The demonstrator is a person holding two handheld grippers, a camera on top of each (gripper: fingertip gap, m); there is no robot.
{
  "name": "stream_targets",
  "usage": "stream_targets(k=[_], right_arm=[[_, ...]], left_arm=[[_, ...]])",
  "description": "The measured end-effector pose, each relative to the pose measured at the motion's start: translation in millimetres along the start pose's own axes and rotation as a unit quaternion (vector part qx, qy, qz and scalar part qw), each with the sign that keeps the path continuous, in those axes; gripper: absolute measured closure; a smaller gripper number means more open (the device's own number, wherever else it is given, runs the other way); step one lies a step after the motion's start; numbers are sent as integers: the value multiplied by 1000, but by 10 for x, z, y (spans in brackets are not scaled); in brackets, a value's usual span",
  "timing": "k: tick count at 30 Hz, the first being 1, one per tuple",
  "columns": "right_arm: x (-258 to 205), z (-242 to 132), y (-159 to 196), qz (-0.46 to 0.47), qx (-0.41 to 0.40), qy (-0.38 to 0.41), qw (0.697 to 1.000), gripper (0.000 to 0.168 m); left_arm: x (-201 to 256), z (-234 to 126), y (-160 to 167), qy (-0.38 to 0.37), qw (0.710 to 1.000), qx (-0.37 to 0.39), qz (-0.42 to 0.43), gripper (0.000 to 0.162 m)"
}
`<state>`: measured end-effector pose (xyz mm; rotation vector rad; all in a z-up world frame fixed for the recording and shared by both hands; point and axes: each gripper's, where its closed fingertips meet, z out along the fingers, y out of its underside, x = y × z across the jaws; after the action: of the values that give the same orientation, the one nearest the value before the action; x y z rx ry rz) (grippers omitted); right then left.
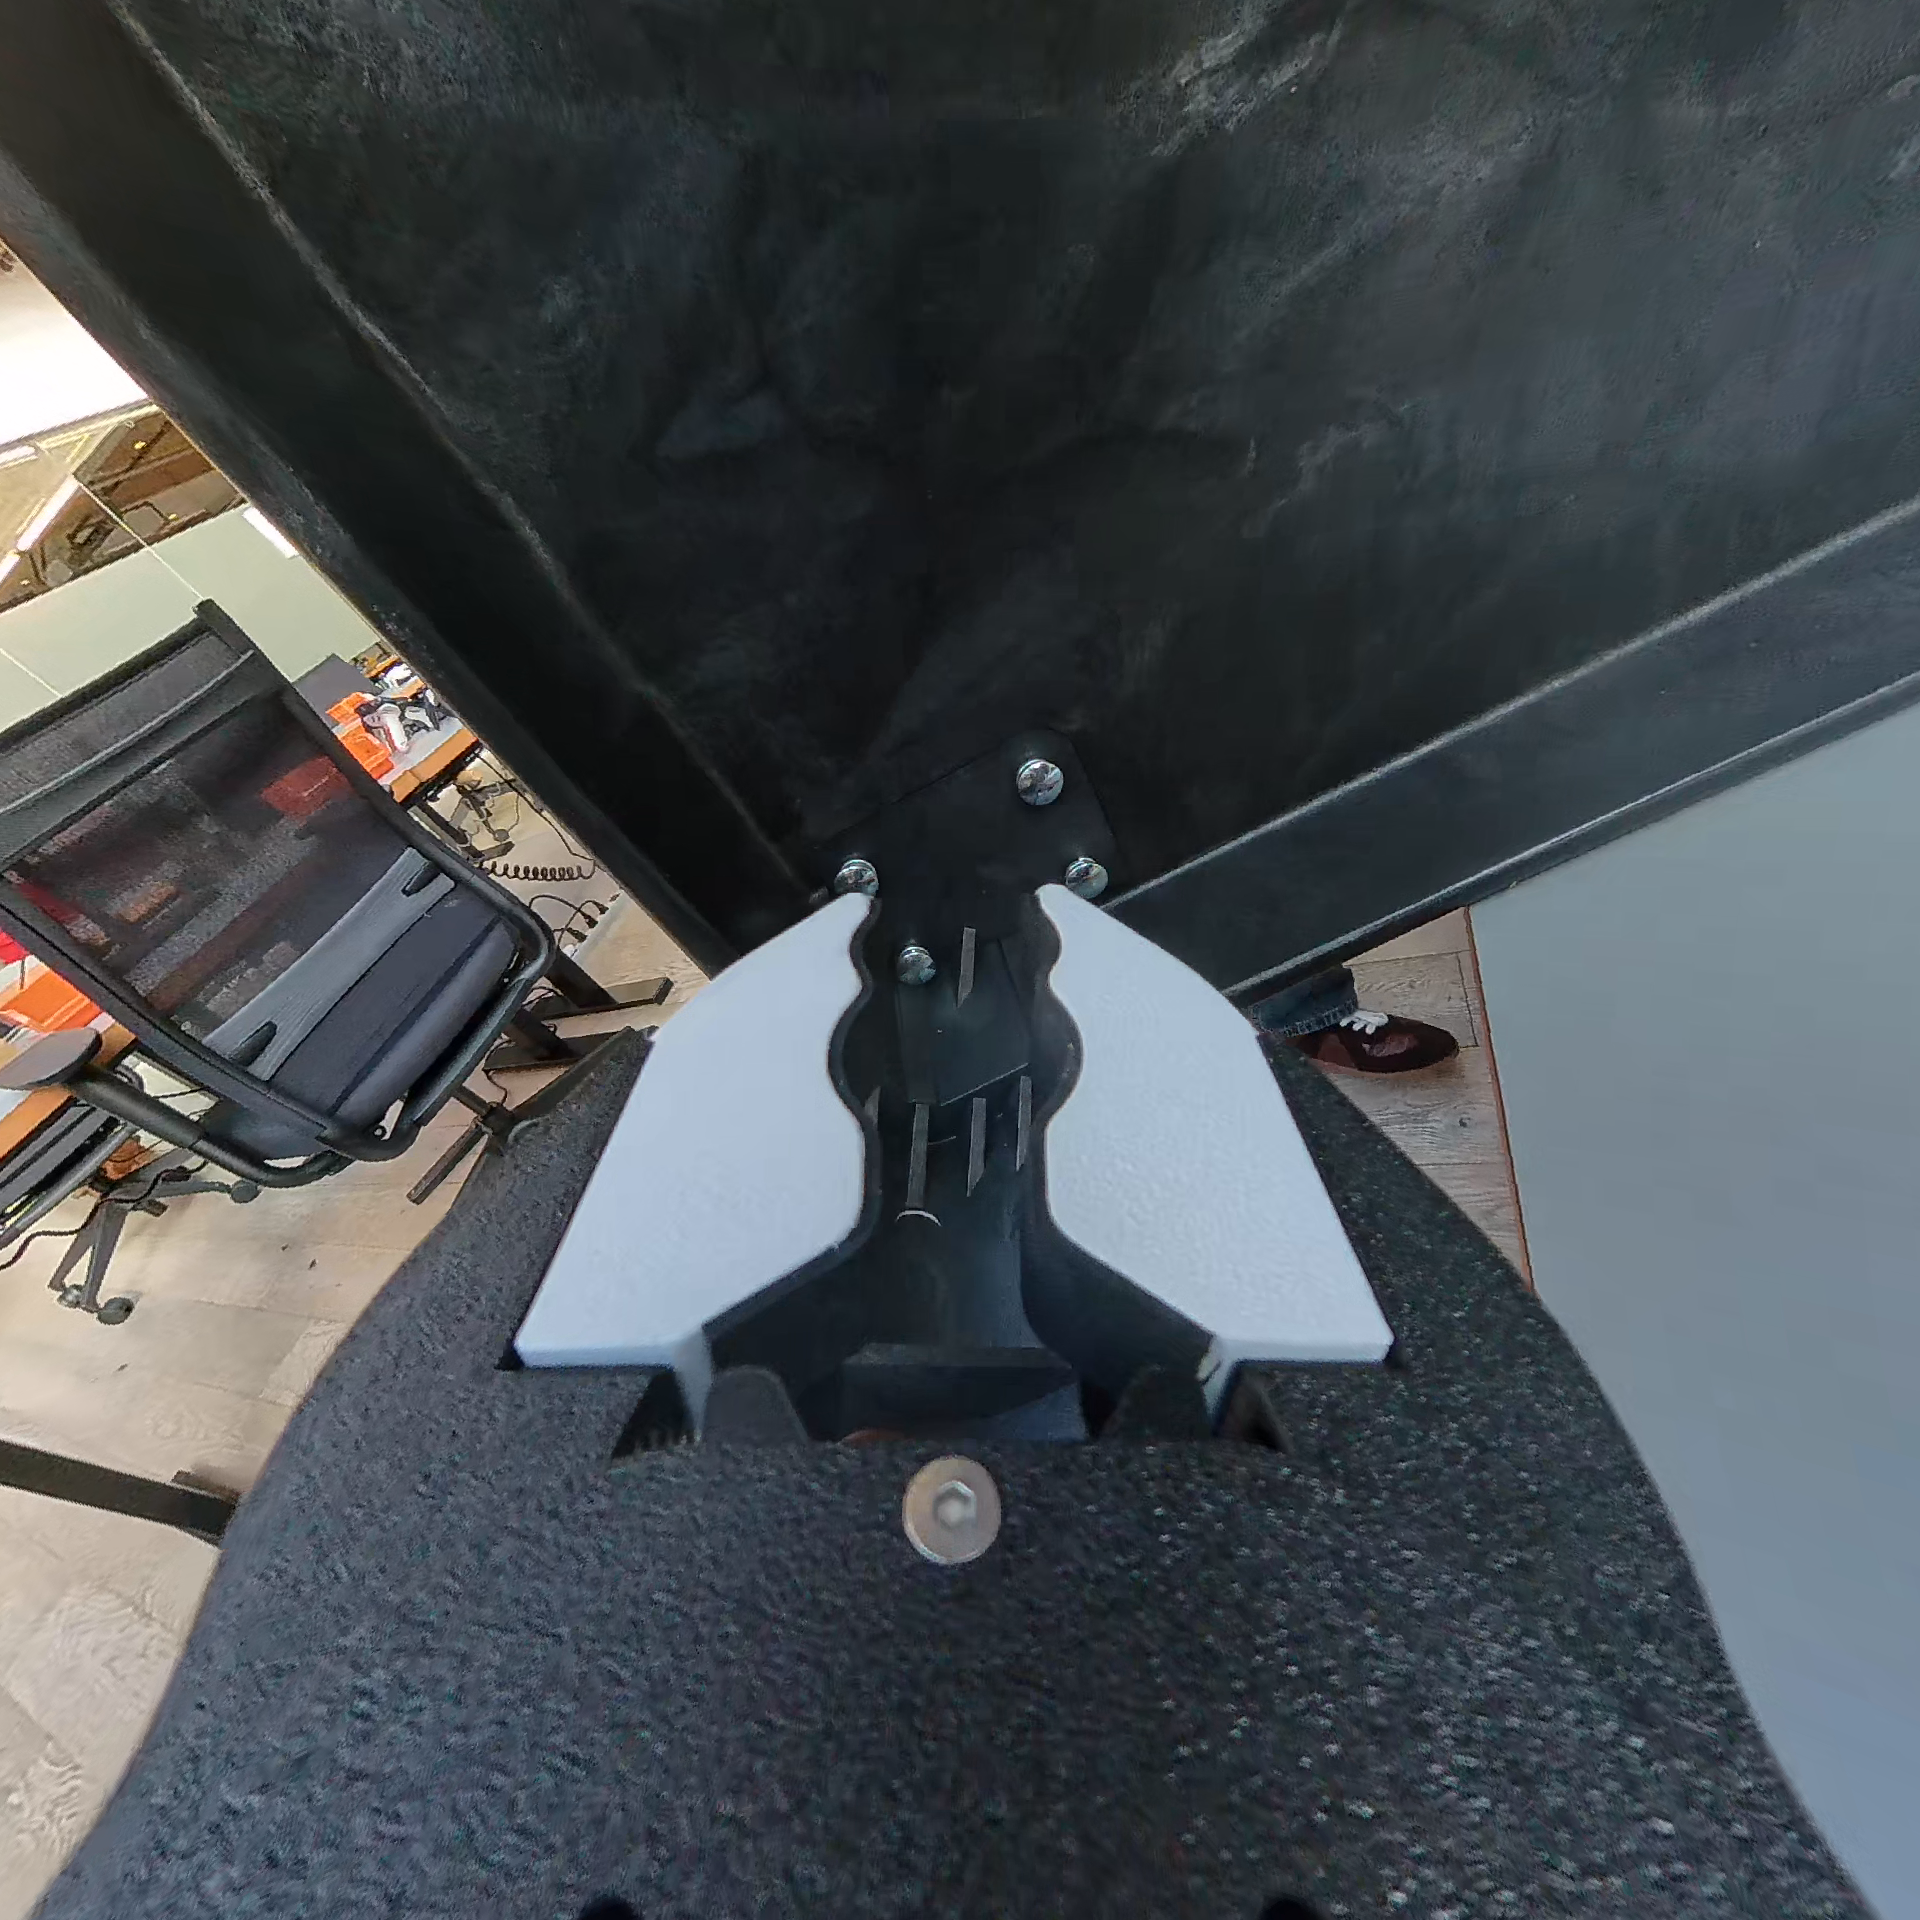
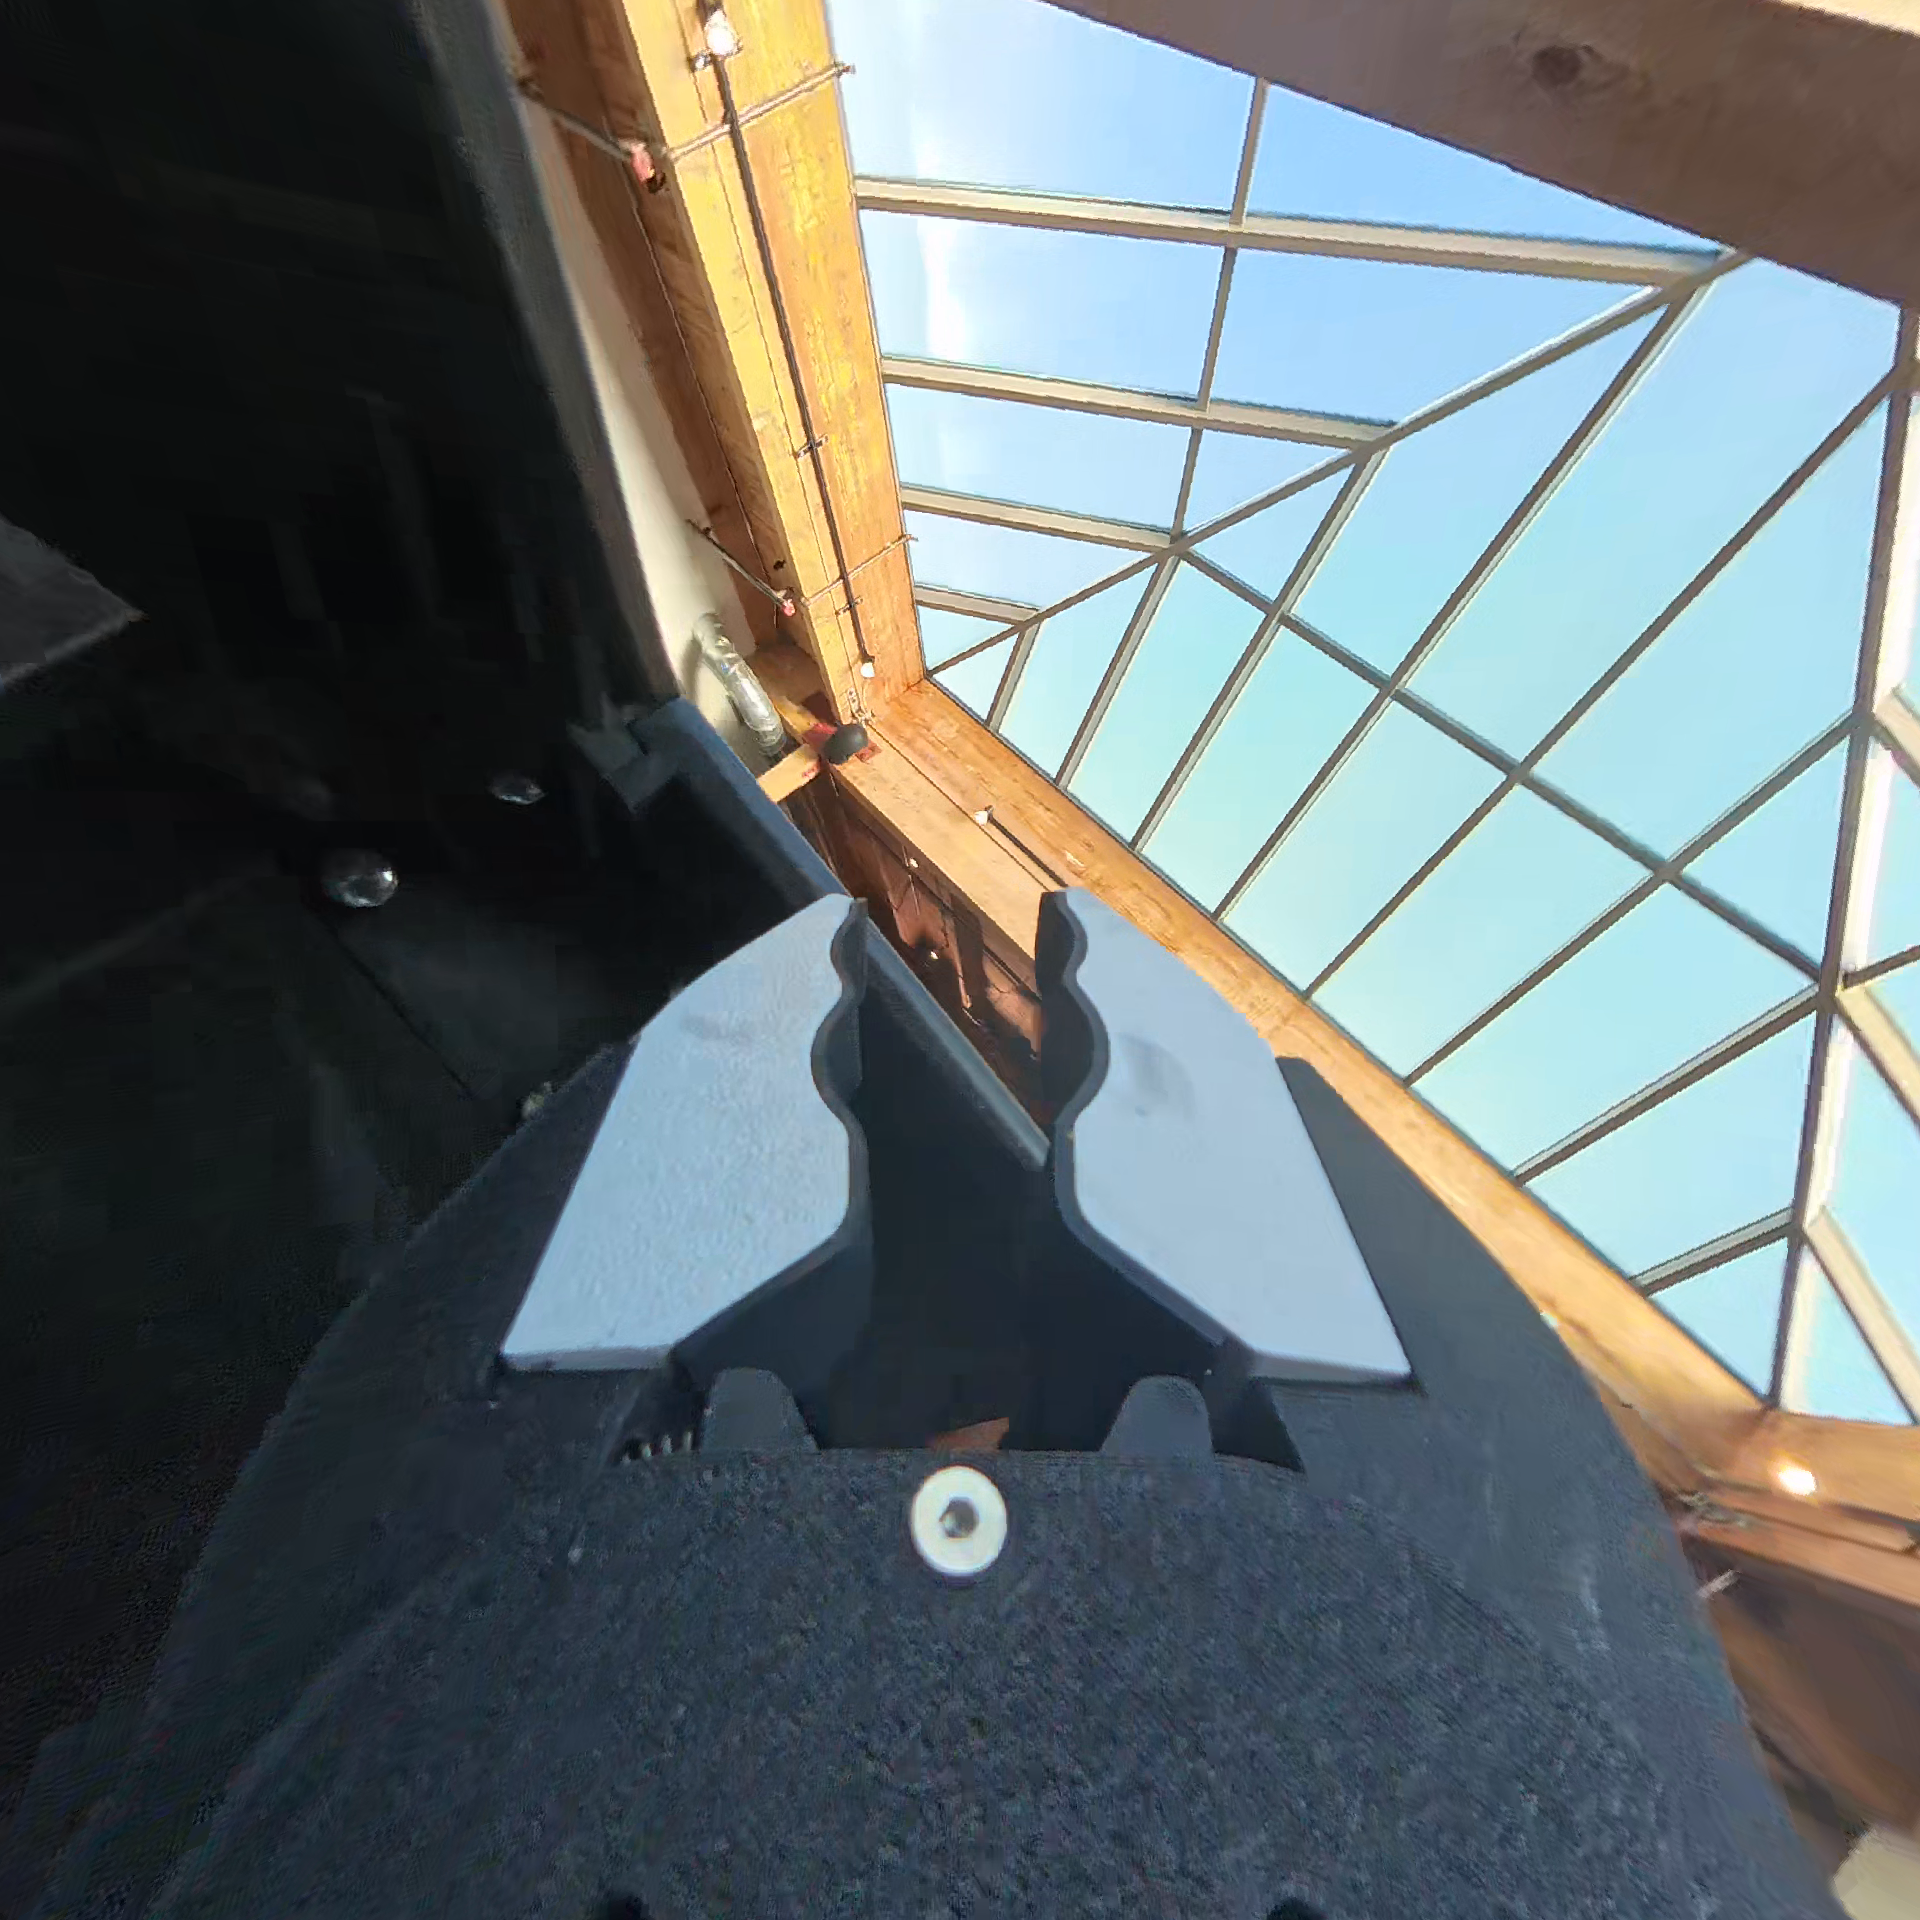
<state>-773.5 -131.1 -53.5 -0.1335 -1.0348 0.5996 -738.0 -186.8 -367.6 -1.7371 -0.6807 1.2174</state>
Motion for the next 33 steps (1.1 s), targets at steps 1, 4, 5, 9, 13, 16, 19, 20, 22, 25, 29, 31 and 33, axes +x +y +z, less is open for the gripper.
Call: stream_targets(k=[1, 4, 5, 9, 13, 16, 19, 20, 22, 25, 29, 31, 33], right_arm=[[-26, 67, 34, -35, -11, -16, 999, 131], [-191, 208, 144, -124, -34, -74, 989, 121], [-256, 241, 195, -148, -44, -93, 984, 121], [-335, 373, 303, -204, -72, -111, 970, 120], [-363, 448, 331, -198, -109, -123, 966, 118], [-406, 487, 410, -231, -137, -115, 956, 107], [-408, 540, 445, -244, -149, -96, 953, 102], [-419, 547, 447, -240, -153, -98, 954, 102], [-434, 553, 445, -232, -158, -100, 955, 101], [-436, 543, 425, -234, -148, -101, 955, 101], [-451, 497, 345, -203, -121, -116, 965, 102], [-417, 509, 329, -191, -119, -107, 968, 108], [-381, 542, 355, -190, -132, -95, 968, 112]], left_arm=[[-4, -1, 2, 0, 1000, 0, -1, 137], [-15, -6, 16, 2, 1000, -1, -4, 137], [-17, -11, 17, 3, 1000, -1, -4, 137], [-9, -27, 19, 5, 1000, 1, -2, 137], [21, -36, 21, 9, 1000, 1, 8, 137], [31, -37, 18, 11, 1000, 2, 8, 138], [31, -38, 17, 12, 1000, 1, 6, 137], [32, -40, 14, 12, 1000, 2, 6, 137], [34, -41, 12, 13, 1000, 2, 5, 137], [28, -42, 15, 14, 1000, 2, 4, 138], [21, -43, 13, 15, 1000, 3, 0, 137], [27, -41, 13, 16, 1000, 2, 1, 137], [33, -44, 10, 16, 1000, 2, 3, 137]])
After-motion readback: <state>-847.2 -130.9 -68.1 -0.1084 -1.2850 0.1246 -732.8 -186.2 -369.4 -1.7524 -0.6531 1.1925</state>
